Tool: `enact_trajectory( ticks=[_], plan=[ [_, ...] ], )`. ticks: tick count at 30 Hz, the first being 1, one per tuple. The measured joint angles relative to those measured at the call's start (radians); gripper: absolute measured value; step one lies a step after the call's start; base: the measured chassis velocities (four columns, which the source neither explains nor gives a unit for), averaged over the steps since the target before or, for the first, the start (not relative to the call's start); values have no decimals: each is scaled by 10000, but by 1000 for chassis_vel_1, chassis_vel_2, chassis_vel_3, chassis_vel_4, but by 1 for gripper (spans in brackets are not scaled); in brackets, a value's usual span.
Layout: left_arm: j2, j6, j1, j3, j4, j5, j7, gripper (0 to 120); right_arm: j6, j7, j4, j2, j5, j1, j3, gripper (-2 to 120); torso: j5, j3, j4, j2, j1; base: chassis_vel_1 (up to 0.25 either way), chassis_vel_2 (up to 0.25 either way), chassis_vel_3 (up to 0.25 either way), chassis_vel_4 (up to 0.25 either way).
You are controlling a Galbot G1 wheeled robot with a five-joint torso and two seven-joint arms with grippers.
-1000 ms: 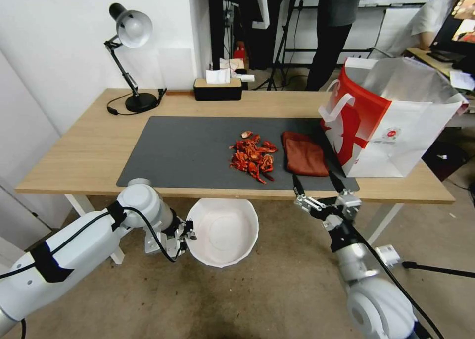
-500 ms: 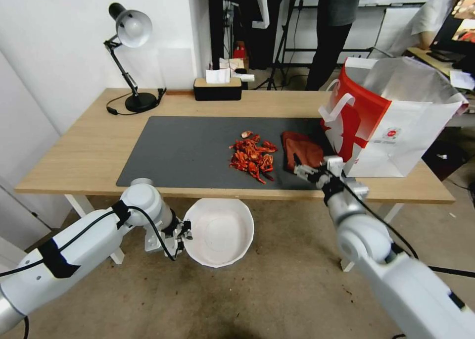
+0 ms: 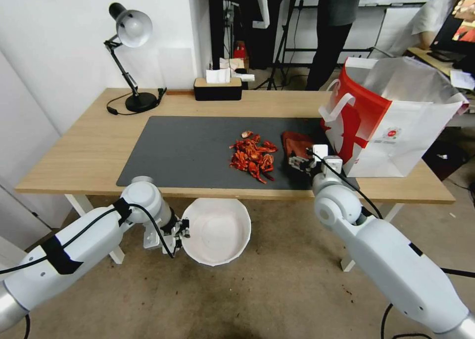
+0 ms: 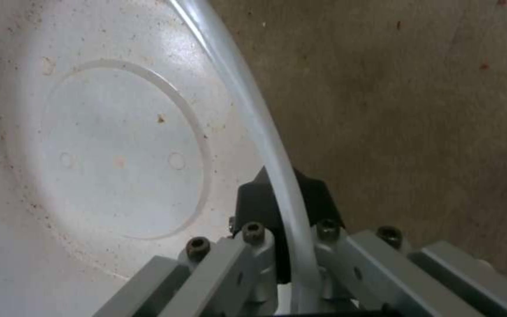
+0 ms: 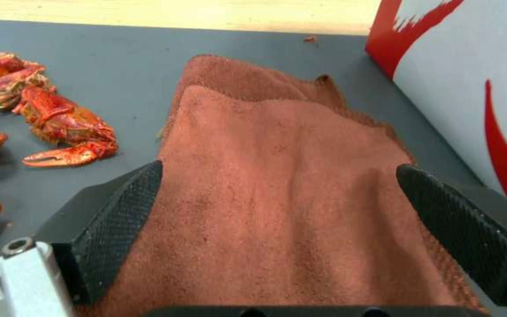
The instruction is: Sweep shrimp from table into container with towel, then put container into takeout bag.
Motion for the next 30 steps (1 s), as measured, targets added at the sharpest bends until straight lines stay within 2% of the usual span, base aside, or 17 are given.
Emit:
enact_trajectory(
  ticks=[14,19,21,22,24,25,26,27,30],
  plan=[
    [153,35,67,0,34,-222,-28,0,-44,541,-207,272,896,114,-27,99,-1,-2,1,2,0,0,0,0,0],
    [213,62,109,-3,38,-320,-27,0,-42,686,-261,355,1103,150,-26,87,-2,-2,1,2,0,0,0,0,0],
    [261,85,149,-5,38,-413,-27,0,-29,712,-276,366,1143,157,-25,77,-2,-2,1,3,-1,0,0,0,0],
    [261,85,149,-5,38,-413,-27,0,-29,712,-276,366,1143,157,-25,77,-2,-2,1,3,-1,0,0,0,0],
    [307,101,186,-11,38,-461,-27,0,-9,736,-283,362,1197,159,-25,68,-2,-2,0,3,-2,0,0,0,0],
    [307,101,186,-11,38,-461,-27,0,-9,736,-283,362,1197,159,-25,68,-2,-2,0,3,-2,0,0,0,0],
    [317,101,191,-14,38,-464,-27,0,-1,741,-282,360,1216,159,-25,65,-2,-3,0,3,-2,0,0,0,0],
    [339,101,201,-30,38,-470,-30,0,21,755,-280,349,1280,160,-25,55,-2,-2,0,3,-2,0,0,0,0],
    [361,98,200,-55,37,-470,-44,0,59,788,-259,335,1415,160,-24,48,-1,-3,0,3,-3,0,0,0,0]
  ],
)
